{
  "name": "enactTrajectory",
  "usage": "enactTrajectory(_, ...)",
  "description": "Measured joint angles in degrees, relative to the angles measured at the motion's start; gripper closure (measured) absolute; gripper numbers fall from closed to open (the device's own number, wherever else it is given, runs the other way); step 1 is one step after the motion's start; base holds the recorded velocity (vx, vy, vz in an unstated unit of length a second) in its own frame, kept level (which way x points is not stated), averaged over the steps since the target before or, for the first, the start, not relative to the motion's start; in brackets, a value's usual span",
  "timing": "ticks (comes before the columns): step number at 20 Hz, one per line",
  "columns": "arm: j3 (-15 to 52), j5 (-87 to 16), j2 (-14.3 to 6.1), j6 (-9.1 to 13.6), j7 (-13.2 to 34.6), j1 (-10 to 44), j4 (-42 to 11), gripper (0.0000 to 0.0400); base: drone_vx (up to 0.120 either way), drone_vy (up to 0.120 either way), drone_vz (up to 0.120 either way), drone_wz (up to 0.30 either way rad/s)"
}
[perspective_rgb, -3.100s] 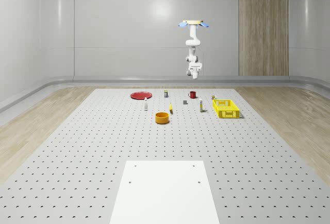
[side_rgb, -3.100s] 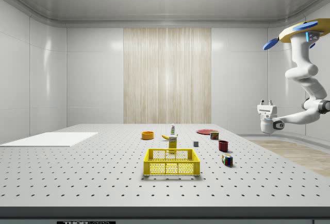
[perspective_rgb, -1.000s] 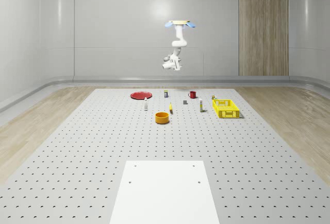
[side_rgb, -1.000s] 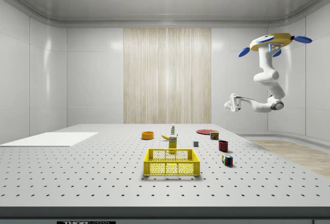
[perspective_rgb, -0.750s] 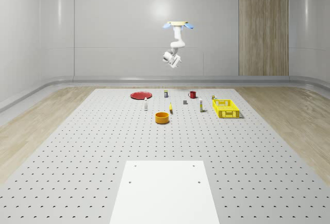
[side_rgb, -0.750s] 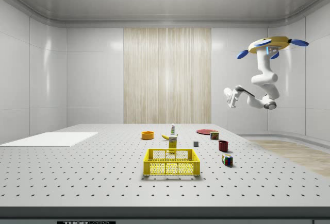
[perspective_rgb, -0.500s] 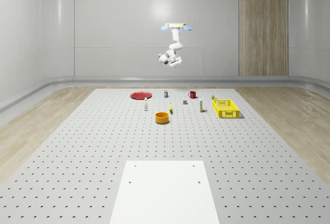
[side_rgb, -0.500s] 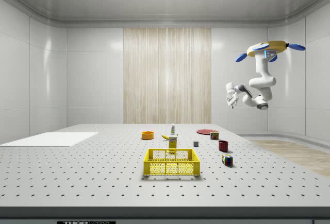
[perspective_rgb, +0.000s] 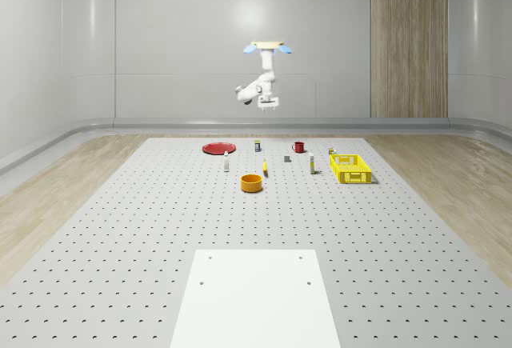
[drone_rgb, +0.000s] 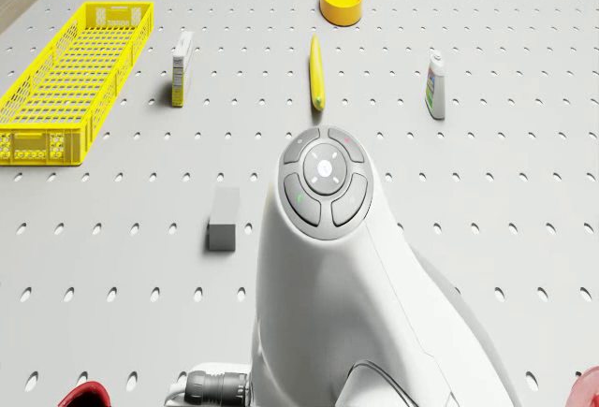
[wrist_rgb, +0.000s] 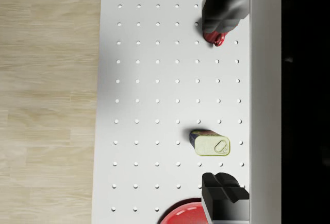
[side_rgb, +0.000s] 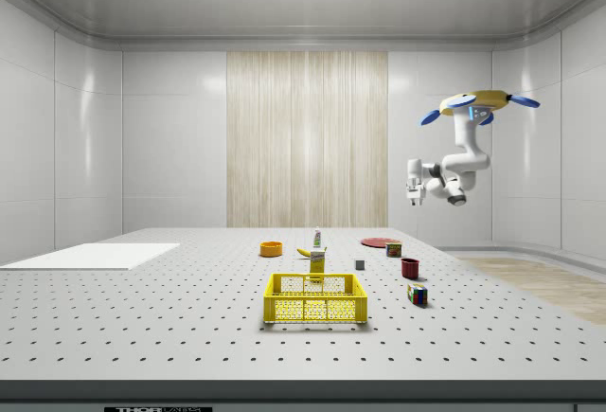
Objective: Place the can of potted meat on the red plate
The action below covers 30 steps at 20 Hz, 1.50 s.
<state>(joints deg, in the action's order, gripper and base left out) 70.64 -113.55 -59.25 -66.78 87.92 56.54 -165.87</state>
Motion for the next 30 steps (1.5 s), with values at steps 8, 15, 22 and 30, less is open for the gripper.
enactTrajectory(8, 1.72, 0.34, -2.87, -0.86, 2.19, 2.95, -0.02, 0.0000, 0.120, -0.120, -0.120, 0.000)
enactTrajectory(15, 2.66, 1.34, -5.09, -2.49, 3.24, 4.18, 0.11, 0.0000, 0.057, -0.120, -0.120, 0.000)
enactTrajectory(22, 3.39, 2.40, -7.16, -4.28, 4.00, 5.01, 0.25, 0.0000, 0.000, -0.017, -0.120, 0.000)
enactTrajectory(30, 4.08, 3.57, -9.38, -6.30, 4.72, 5.78, 0.41, 0.0000, 0.050, 0.000, -0.120, 0.000)
